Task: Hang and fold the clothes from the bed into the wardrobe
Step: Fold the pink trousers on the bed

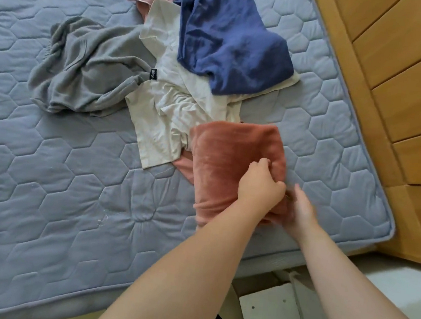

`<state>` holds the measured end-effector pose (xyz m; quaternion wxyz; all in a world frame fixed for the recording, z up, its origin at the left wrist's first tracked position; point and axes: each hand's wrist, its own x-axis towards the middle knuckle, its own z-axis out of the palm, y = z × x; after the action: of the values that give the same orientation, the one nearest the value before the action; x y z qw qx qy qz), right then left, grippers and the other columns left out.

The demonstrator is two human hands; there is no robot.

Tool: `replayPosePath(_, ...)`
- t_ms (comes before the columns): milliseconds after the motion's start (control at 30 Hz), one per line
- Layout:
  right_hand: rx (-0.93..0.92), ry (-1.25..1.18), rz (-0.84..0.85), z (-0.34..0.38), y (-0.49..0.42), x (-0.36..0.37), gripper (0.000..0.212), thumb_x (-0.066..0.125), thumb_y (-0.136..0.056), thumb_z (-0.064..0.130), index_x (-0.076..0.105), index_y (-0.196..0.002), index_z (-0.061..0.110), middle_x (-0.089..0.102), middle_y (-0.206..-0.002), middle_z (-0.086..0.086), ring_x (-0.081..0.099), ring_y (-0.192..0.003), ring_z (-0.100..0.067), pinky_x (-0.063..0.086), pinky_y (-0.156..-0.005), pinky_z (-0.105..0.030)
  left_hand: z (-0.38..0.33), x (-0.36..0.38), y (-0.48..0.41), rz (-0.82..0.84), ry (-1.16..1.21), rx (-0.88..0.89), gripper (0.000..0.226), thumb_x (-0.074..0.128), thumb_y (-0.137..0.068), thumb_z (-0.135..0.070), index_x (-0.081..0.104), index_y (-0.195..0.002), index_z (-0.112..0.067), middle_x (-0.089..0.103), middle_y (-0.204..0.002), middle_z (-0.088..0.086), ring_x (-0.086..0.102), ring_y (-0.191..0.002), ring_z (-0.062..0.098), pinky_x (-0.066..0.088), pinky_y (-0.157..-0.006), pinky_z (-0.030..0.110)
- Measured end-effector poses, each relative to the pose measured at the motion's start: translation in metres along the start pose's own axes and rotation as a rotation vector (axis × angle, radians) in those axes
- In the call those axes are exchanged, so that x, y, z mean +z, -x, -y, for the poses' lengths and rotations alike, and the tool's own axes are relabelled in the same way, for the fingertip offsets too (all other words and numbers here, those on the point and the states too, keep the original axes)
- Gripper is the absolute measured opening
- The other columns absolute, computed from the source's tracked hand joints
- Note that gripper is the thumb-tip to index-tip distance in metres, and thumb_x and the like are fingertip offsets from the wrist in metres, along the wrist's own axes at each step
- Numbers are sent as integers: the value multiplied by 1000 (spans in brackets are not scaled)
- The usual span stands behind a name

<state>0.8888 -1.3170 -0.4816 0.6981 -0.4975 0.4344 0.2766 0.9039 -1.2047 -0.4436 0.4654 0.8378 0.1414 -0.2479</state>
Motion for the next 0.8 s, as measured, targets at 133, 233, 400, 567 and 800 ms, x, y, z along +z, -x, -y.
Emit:
replayPosePath(133,-223,141,-122,13,-22,-13,35,41,-101,28,54,-122,3,62,-101,-10,61,-79,-15,51,-64,-25,16,8,-16,279,11,37,59,44,-85,2,37,-143,-1,41,-147,14,36,-137,23,26,-112,25)
replayPosePath(233,-293,348,-85,12,-35,-8,29,60,-93,23,61,-112,2,68,-103,-15,64,-94,-26,55,-78,-30,30,1,-15,226,87,149,56,40,-79,11,57,-130,-4,59,-131,11,52,-125,20,36,-108,27)
replayPosePath(400,-346,860,-6,1,-53,12,32,74,-82,28,67,-107,9,67,-96,-1,62,-88,-15,45,-75,-24,74,-24,-2,-372,-210,449,39,51,-74,13,71,-105,-1,63,-121,15,59,-114,31,44,-100,34)
replayPosePath(567,-404,958,-144,-6,-72,14,39,77,-78,29,67,-107,4,68,-107,-16,63,-95,-25,47,-82,-29,118,-26,6,-430,-391,142,86,71,-80,-37,25,-150,-23,14,-158,10,11,-146,27,13,-113,54)
replayPosePath(800,-267,699,-189,-8,-78,5,61,75,-81,26,46,-127,0,57,-128,-16,57,-113,-26,44,-93,-29,143,-42,-5,96,809,-288,94,75,-65,-56,30,-142,-28,54,-134,-5,57,-117,10,48,-97,32)
